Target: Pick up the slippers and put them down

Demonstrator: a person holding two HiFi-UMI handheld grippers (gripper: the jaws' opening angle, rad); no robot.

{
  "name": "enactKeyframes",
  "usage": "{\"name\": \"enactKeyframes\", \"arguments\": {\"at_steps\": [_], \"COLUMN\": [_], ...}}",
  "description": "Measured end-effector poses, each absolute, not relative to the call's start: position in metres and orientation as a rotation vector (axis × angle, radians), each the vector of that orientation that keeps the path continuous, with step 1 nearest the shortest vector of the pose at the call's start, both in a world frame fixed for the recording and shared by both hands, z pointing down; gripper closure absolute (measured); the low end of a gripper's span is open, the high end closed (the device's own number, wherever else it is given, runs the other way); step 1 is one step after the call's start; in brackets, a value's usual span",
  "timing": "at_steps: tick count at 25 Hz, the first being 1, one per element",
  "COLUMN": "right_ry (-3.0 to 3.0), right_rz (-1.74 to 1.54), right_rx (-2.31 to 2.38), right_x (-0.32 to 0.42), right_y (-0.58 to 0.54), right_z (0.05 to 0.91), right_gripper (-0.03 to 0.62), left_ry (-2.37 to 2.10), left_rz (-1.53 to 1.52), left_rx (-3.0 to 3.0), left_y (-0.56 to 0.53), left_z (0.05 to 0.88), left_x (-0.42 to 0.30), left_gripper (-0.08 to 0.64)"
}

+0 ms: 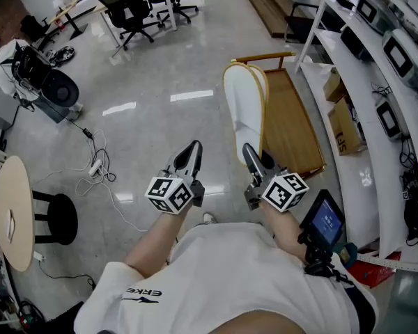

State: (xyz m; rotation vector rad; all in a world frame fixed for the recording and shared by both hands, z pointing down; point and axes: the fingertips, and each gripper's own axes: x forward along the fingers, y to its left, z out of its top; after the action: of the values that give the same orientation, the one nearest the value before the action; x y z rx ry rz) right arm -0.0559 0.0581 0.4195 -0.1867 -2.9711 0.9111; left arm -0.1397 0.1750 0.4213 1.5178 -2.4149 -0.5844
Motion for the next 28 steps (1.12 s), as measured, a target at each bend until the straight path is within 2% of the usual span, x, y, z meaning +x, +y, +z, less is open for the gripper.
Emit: {"name": "enactKeyframes", "arguments": {"at_steps": [10,18,28], "right_ry": [-2.931,-2.921,-2.914], "right_rz": [0.923,0.949,0.996], "right_rx": [-0.141,-0.093,-0.079], "right_x": [-0.089,-0.116,-0.190], "right_y": [0.106,0.085,0.039], "right_z": [0.434,0.445,0.452], "right_gripper": [0.522,0.522,0.522], "left_ry": [-2.371,-2.329,-2.333], "left_rz": [-0.606,-0.595,-0.555], "left_rx": [1.492,1.510,1.512], "left_y": [0.223,0.200,0.154], "left_z": [0.442,0.451,0.450], "left_x": [-0.172,-0.197,-0.275], "left_gripper": [0.557,0.557,0.557]}}
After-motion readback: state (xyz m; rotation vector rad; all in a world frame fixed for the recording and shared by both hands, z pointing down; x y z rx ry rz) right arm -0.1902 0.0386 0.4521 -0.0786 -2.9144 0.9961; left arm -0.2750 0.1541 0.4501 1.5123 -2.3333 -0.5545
